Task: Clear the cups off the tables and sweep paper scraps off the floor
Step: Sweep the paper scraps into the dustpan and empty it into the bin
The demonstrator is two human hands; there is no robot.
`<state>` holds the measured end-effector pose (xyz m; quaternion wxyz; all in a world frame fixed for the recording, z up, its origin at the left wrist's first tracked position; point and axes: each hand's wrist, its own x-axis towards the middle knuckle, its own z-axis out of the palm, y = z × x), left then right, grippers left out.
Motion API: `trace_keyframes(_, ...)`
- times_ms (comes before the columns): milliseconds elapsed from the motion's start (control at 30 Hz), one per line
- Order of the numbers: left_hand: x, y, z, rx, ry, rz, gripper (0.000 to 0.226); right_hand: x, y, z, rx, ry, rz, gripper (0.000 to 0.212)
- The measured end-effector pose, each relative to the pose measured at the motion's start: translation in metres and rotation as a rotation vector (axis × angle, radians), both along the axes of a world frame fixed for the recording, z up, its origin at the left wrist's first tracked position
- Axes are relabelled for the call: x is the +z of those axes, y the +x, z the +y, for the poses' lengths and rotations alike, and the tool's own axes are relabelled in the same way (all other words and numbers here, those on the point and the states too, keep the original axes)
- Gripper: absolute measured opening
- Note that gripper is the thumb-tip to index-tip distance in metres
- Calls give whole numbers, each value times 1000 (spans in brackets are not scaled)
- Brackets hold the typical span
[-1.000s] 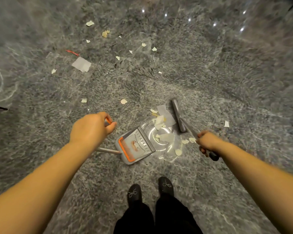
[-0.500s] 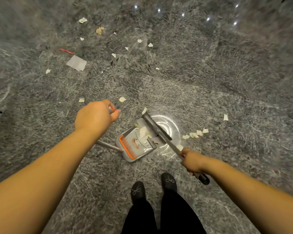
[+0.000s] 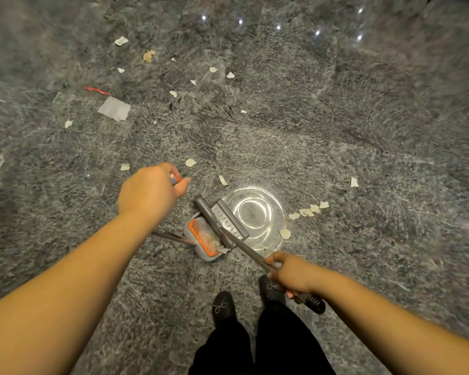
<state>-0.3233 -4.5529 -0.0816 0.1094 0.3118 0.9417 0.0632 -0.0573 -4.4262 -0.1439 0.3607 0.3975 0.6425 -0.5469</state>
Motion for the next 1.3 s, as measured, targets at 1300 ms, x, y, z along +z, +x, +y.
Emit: trace_keyframes(1300, 11, 148, 198, -355, -95, 142, 17, -49, 221, 382, -591, 340, -164, 35)
